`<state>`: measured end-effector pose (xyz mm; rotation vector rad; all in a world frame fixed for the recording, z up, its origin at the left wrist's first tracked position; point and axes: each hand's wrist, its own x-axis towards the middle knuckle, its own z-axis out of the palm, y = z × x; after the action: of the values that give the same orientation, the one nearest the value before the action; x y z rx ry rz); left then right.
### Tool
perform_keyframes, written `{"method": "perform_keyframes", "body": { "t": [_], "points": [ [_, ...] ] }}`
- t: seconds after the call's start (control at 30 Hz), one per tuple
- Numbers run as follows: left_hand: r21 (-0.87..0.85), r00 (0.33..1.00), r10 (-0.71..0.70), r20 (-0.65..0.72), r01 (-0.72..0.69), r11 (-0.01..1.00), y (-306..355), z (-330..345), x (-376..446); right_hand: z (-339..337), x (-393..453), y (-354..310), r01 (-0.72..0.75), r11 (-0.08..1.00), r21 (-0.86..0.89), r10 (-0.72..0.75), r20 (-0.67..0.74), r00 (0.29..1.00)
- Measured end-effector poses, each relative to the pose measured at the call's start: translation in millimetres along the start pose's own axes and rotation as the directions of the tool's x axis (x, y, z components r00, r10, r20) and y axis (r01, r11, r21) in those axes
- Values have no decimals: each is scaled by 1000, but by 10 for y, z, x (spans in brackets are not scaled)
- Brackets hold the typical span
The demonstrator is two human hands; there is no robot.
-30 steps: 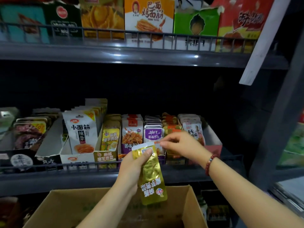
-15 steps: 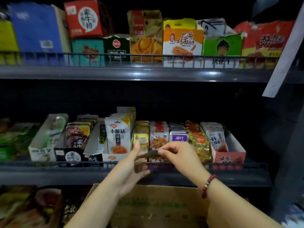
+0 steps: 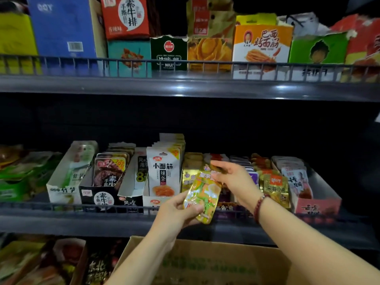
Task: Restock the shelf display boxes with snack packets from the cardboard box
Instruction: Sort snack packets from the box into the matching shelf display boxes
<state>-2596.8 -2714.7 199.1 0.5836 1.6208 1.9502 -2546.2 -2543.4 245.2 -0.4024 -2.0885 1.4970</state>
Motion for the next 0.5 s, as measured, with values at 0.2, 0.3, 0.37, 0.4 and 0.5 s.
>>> {"method": "perform_keyframes", "body": {
  "t": [0.2, 0.3, 0.37, 0.4, 0.5],
  "points": [
    [508, 928, 343, -147, -227, 831, -53, -119, 304, 125, 540, 36, 111, 991, -69, -118, -111, 987],
    [832, 842, 539, -12, -291, 473, -198, -209, 374, 191, 761, -21, 177, 942, -284, -240, -205, 949],
    [911, 847, 519, 113, -297, 287, -345, -287, 432, 250, 865, -41, 208, 870, -447, -320, -191, 928],
    [933, 856, 488, 168, -299, 202, -421, -324, 458, 284, 905, -37, 218, 841, -495, -336, -163, 927],
    [958, 866, 429, 257, -288, 7, -546, -411, 508, 410, 956, 55, 232, 745, -626, -309, -16, 951]
  ]
}}
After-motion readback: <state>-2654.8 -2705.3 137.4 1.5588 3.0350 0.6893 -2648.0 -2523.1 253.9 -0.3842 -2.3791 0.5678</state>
